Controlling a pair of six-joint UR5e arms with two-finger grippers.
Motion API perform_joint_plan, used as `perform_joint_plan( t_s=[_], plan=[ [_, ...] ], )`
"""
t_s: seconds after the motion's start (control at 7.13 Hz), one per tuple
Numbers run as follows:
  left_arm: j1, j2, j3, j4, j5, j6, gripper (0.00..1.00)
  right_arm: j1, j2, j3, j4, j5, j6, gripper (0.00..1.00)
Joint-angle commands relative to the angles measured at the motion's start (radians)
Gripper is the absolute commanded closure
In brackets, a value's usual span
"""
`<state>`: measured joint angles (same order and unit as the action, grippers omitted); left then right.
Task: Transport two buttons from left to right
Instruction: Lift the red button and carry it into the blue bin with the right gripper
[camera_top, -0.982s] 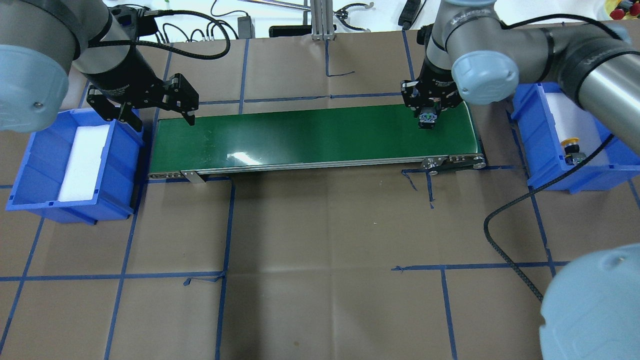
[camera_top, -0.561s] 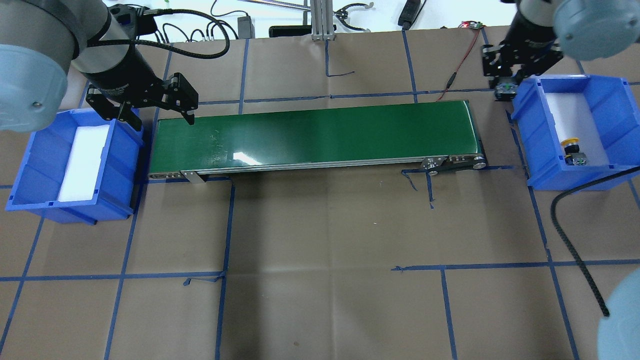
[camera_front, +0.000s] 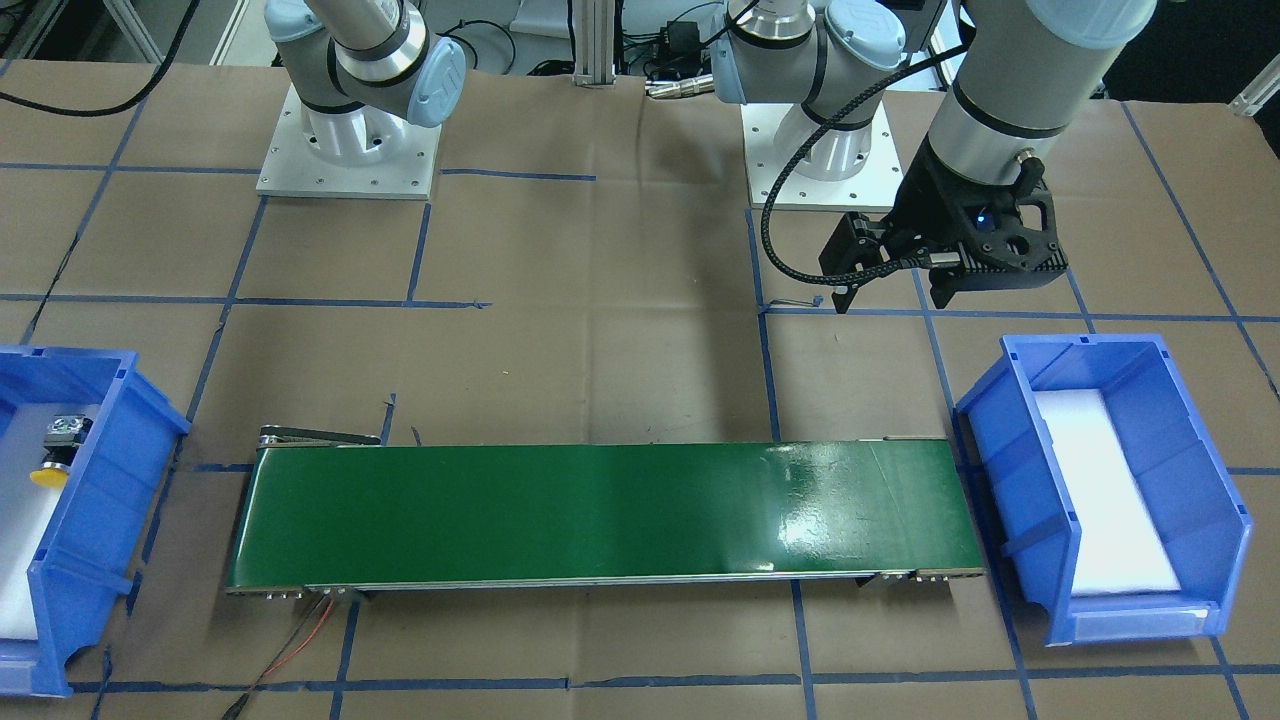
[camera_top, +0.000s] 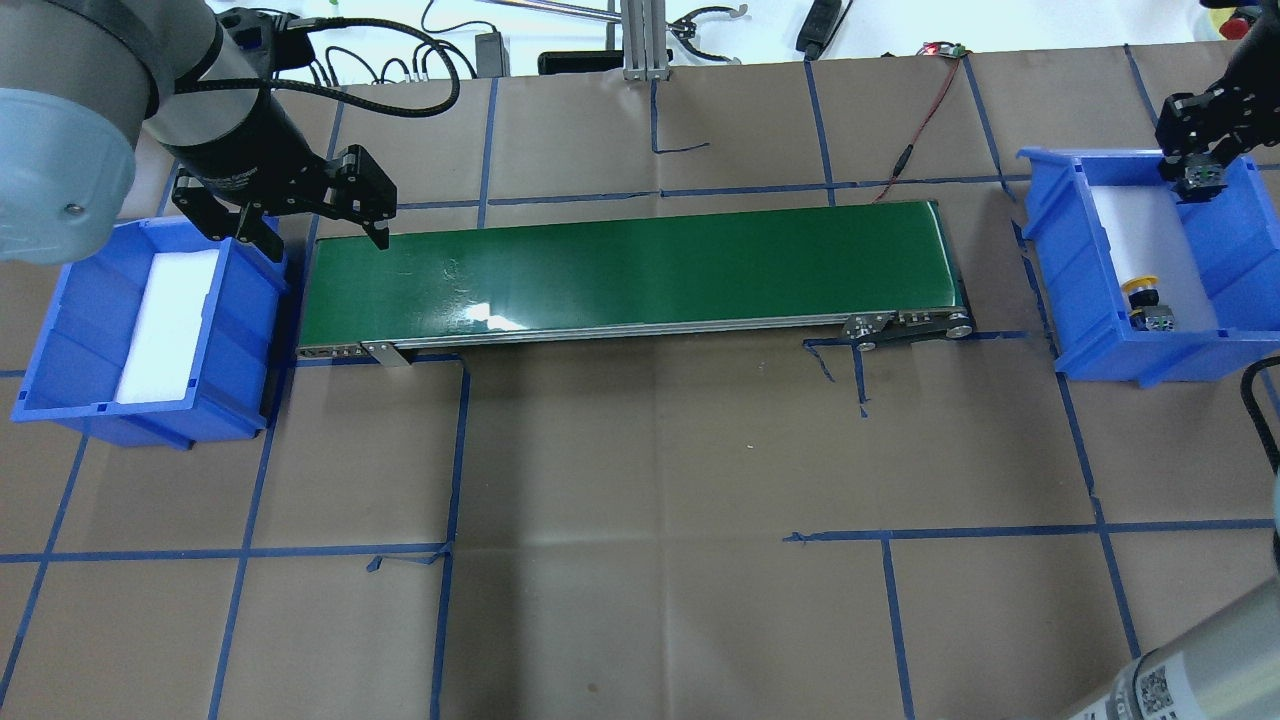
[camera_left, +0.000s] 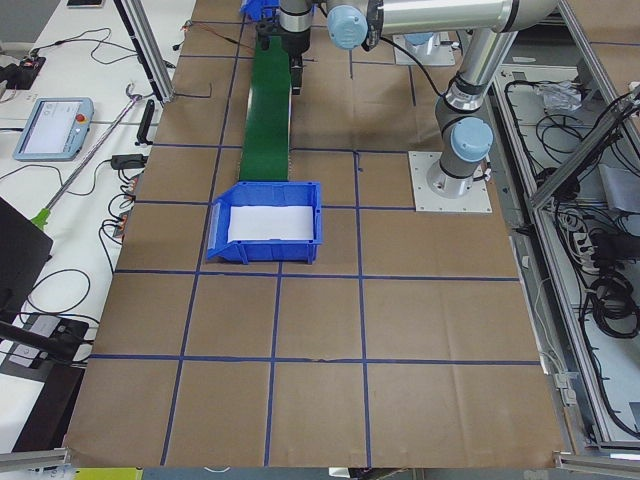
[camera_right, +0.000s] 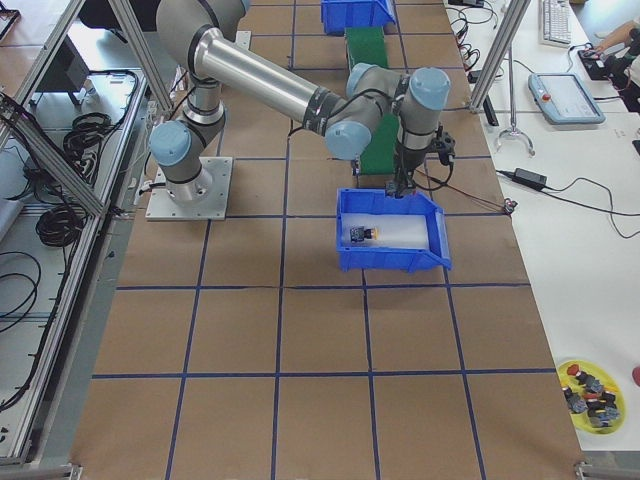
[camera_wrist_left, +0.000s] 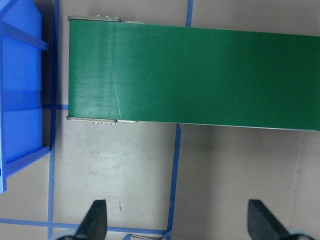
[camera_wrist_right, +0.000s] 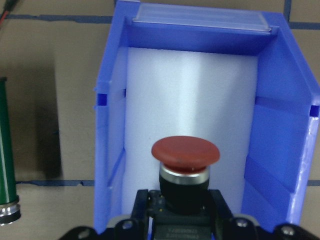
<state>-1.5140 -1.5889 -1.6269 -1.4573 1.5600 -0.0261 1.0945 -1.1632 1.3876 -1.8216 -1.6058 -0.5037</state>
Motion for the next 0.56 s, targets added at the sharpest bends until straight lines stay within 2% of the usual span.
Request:
perform_joint_plan(
  t_s=[0.0, 0.42],
  plan=[
    [0.0, 0.0, 0.001, 0.0, 0.0, 0.0, 0.0, -0.016, 0.086, 0.007, -0.14, 0.006, -0.039, 0.96],
    [0.0, 0.0, 0.001, 0.0, 0.0, 0.0, 0.0, -0.013, 0.154, 0.033, -0.151, 0.009, -0.026, 0.96]
  ],
)
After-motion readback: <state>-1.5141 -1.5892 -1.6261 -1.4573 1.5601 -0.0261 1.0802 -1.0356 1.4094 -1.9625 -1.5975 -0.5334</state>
